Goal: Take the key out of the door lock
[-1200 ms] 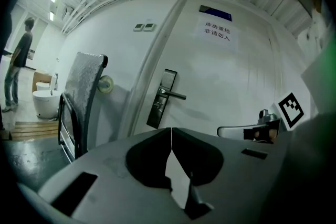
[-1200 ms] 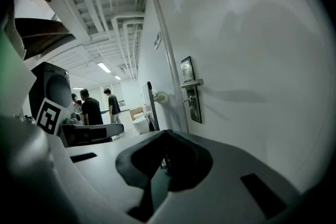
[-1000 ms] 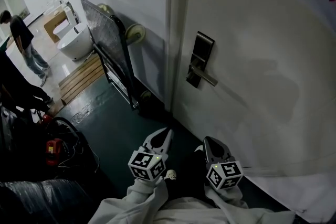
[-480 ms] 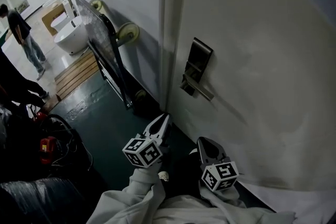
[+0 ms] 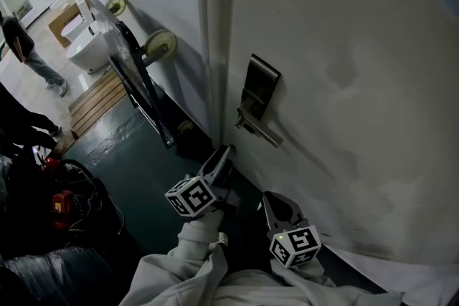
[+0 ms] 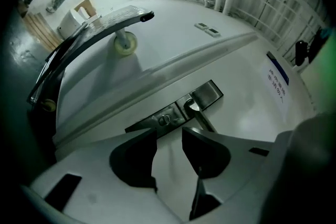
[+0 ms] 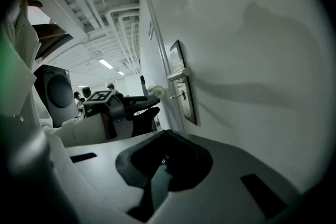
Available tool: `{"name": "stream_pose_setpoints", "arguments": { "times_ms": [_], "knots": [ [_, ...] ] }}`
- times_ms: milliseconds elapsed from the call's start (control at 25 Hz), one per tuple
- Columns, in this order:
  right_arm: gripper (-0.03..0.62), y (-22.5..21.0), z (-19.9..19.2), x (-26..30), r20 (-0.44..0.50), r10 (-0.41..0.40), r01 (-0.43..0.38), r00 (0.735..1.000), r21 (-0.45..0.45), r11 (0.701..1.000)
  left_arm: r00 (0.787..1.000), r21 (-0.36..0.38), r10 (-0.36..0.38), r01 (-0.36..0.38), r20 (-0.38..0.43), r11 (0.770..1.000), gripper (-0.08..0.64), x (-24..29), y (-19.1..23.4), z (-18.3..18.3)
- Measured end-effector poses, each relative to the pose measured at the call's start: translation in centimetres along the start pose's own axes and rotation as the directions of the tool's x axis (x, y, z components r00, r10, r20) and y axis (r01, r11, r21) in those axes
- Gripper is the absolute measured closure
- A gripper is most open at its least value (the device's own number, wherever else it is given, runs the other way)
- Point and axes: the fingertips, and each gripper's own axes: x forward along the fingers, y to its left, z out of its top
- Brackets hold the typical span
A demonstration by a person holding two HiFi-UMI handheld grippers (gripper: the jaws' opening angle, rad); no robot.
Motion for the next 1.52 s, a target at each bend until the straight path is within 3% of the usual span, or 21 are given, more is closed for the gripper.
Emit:
{"name": "stream_pose_setpoints", "arguments": {
  "times_ms": [240, 400, 520, 760, 920, 1160, 1520],
  "knots": [
    [0.540, -1.3, -0.2, -0.6, 0.003, -0.014, 0.014, 1.000, 0.008, 1.000, 0.999, -0.092, 0.020, -0.017, 0.032, 0.996, 0.412, 2.3, 0.5, 0.1],
    [0.540, -2.1, -0.3, -0.5, -0.003, -0.009, 0.009, 1.000, 0.010, 1.000, 0.999, -0.228, 0.005, 0.007, 0.052, 0.974, 0.367, 4.5, 0.9, 0.2],
    [0.540, -2.4, -0.4, -0.4, -0.008, -0.001, 0.001, 1.000, 0.010, 1.000, 0.997, -0.279, 0.010, 0.012, 0.078, 0.960, 0.367, 5.7, 1.3, 0.5],
    [0.540, -3.2, -0.7, -0.8, -0.016, -0.004, 0.004, 1.000, 0.011, 1.000, 0.995, -0.330, 0.021, 0.012, 0.096, 0.944, 0.377, 7.3, 1.7, 0.6],
    [0.540, -3.6, -0.7, -0.8, -0.017, -0.005, 0.006, 1.000, 0.008, 1.000, 0.993, -0.350, 0.038, 0.004, 0.115, 0.937, 0.460, 7.6, 2.3, 0.8],
    [0.540, -3.6, 0.0, -0.4, -0.016, 0.002, -0.002, 1.000, -0.018, 1.000, 0.991, -0.356, -0.002, 0.050, 0.133, 0.933, 0.527, 7.8, 1.5, 1.2],
    [0.540, -3.1, 0.3, 0.4, -0.025, 0.014, -0.015, 1.000, -0.040, 0.999, 0.991, -0.374, -0.017, 0.067, 0.134, 0.925, 0.533, 7.8, 1.5, 1.2]
  ]
}}
